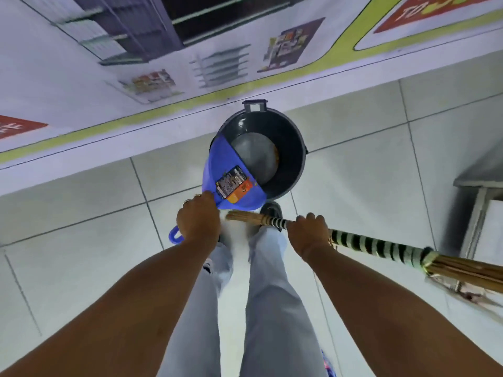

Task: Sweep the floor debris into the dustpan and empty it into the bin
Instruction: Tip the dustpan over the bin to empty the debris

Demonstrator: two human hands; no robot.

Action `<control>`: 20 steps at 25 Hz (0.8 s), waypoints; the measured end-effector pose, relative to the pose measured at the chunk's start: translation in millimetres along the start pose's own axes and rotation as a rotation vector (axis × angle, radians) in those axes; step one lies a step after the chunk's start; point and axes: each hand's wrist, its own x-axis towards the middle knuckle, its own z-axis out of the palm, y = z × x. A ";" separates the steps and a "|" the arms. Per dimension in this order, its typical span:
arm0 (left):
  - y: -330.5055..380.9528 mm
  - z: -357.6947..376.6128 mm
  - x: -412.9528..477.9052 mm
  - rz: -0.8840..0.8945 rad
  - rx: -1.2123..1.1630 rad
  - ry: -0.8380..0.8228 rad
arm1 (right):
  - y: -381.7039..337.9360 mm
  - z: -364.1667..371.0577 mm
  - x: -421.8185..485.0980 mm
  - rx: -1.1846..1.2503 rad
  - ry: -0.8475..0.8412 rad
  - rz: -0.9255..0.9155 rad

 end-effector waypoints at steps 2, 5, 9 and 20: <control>17.0 -3.5 -1.4 0.012 0.073 -0.009 | 0.2 -6.4 4.0 -0.038 -0.023 -0.046; 54.2 -9.8 -0.3 0.041 0.222 -0.038 | 12.9 -12.4 11.2 -0.077 -0.029 -0.102; 85.6 -22.8 4.3 0.041 0.319 -0.070 | 24.8 -17.1 11.0 -0.100 -0.010 -0.148; 66.9 -4.2 -5.0 -0.037 0.108 0.046 | 41.8 -28.2 18.2 -0.101 -0.099 -0.259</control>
